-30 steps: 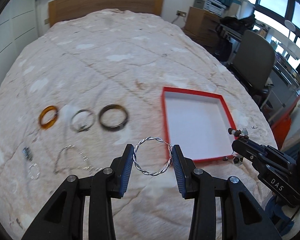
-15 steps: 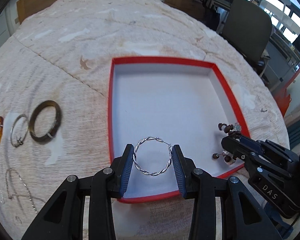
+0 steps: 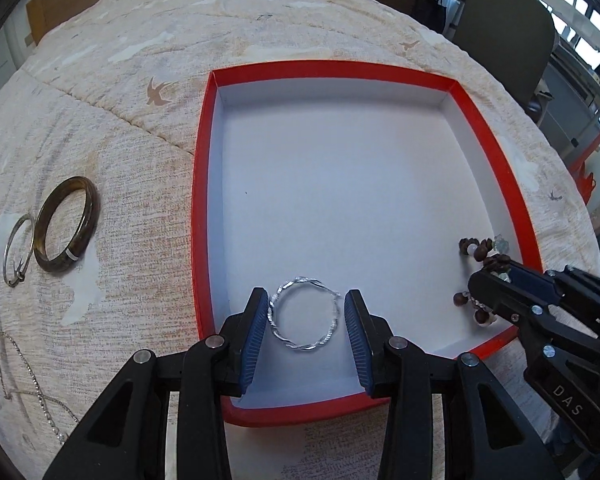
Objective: Organize jewelry
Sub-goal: 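Open the right tool to drop the bracelet while the left tool releases the hoop into the box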
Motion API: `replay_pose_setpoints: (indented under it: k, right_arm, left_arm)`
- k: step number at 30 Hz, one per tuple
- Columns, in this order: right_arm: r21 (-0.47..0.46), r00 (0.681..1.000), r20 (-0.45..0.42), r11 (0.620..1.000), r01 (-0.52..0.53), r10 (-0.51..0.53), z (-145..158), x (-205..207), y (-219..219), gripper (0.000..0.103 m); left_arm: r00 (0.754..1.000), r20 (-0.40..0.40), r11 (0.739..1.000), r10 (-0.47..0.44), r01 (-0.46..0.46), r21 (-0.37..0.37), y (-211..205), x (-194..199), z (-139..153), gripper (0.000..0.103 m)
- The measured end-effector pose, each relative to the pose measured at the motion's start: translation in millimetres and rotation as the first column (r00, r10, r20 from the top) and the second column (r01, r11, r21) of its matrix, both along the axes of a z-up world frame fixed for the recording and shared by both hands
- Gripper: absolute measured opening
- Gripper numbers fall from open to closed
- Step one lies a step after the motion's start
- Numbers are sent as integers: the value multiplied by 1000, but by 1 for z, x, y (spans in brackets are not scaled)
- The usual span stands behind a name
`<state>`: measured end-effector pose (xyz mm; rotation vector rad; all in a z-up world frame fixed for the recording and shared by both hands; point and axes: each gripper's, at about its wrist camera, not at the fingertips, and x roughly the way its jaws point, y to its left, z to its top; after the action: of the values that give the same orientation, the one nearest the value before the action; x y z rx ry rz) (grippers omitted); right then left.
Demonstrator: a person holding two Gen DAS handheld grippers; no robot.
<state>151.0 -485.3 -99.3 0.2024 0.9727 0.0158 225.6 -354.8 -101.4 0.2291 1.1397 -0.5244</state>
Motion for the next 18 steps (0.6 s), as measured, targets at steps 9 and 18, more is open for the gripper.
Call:
replay_pose_setpoints:
  k: [9, 18]
  right_arm:
    - [-32, 999, -17, 999, -33, 32, 11, -8, -1, 24]
    - [-47, 1000, 25, 999, 10, -8, 39, -32, -11, 36]
  left_arm:
    - [1000, -13, 1000, 13, -13, -10, 2, 1, 2, 43]
    - [1000, -11, 999, 12, -12, -38, 7, -4, 14, 52]
